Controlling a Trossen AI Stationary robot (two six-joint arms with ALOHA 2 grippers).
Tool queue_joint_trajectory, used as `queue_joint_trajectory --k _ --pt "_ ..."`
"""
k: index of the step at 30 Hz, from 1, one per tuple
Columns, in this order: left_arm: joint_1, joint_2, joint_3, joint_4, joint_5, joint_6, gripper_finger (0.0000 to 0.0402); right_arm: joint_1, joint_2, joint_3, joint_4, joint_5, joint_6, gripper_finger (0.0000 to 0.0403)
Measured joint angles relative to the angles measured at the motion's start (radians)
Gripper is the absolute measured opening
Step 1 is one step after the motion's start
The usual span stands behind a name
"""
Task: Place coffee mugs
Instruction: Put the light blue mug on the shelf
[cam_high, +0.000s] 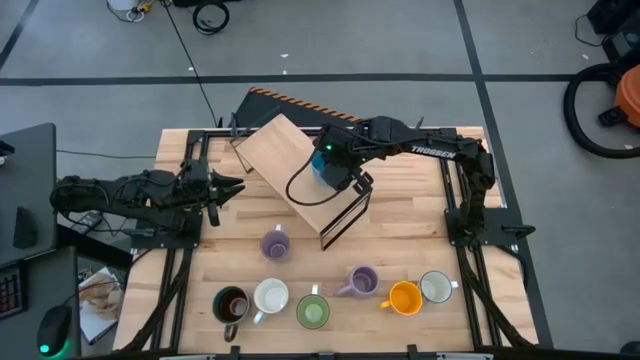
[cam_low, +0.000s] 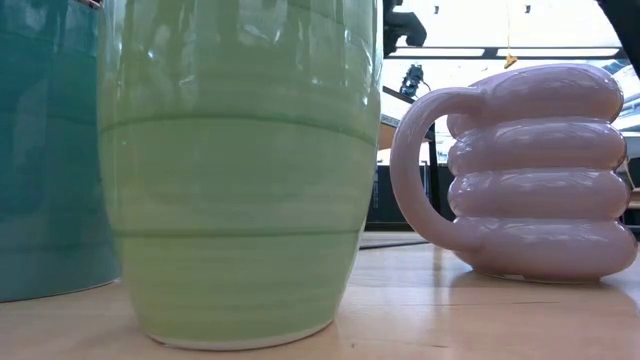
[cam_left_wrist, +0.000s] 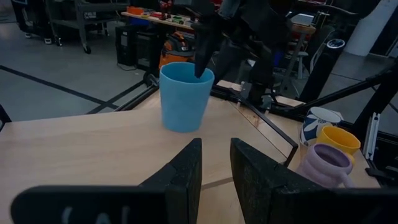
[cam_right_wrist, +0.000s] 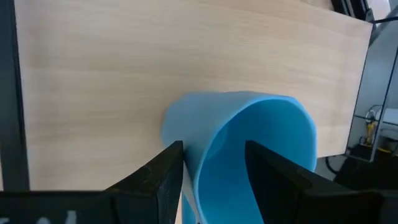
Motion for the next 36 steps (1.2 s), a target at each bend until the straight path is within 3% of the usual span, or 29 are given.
queue_joint_trajectory --k 9,20,25,36 --pt "0.000 0.000 0.000 0.000 0.000 0.000 0.0089 -0.028 0.000 0.000 0.006 0.026 -0.090 0.0177" --pt "0.000 0.000 0.000 0.000 0.000 0.001 0.0089 -0.035 0.038 0.000 0.054 -0.006 -0.084 0.0171" --pt "0.000 0.000 0.000 -0.009 0.000 0.001 0.0089 -0.035 0.066 -0.001 0.051 0.049 -0.107 0.0164" --pt "0.000 0.000 0.000 -0.016 0.000 0.000 0.0089 -0.053 0.066 -0.001 0.107 0.015 -0.206 0.0144"
